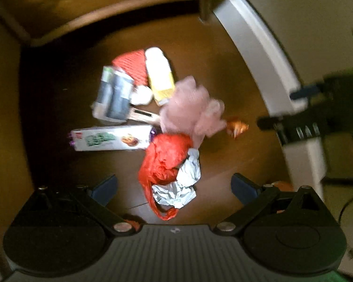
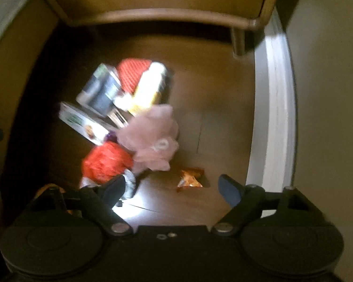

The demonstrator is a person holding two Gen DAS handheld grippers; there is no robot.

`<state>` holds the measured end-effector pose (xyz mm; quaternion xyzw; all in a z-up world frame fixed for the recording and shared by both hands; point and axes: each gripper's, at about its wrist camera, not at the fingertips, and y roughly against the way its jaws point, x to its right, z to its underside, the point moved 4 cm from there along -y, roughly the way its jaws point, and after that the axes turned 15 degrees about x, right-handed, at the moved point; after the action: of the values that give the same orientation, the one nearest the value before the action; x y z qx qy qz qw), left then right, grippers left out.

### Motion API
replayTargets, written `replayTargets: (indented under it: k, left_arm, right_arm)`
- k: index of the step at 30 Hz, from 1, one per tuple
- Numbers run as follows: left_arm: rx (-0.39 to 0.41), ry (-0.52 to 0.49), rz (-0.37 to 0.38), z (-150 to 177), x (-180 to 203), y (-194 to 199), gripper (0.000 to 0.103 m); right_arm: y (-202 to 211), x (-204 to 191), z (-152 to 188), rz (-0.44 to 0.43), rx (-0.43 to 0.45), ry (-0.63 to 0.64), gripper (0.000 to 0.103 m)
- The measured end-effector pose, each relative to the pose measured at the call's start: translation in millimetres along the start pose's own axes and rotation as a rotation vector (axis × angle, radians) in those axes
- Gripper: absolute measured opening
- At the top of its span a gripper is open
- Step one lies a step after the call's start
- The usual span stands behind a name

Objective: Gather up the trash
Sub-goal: 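Lower both tools back down to the trash pile on the floor, then grasp grey paper with left tool while right tool grasps orange wrapper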

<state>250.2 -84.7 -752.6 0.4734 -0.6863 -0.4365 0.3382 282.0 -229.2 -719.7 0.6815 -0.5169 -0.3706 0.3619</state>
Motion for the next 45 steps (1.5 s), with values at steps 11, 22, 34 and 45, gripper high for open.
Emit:
replayTargets:
  k: [11, 22, 34, 45]
  left_arm:
    - [-0.078, -0.245, 0.062, 57, 51, -138, 0.102]
    - [-0.158, -0.315, 0.052, 82, 63, -191, 0.080]
    - [-0.212, -0.249, 0.038, 64, 57, -182, 0.047]
    - [-0.138, -0.138, 0.019, 3, 26, -48, 0.047]
  right_arm:
    - [-105, 17, 51, -0.009, -0.074, 0.031, 0.079]
    - [-154, 27, 67, 0.004, -0.098, 0.013, 0.068]
    - [-151, 28, 73, 0.028, -0.097, -0.013, 0.035]
    - [-24, 12, 43, 0.067, -0.044, -0.113, 0.034]
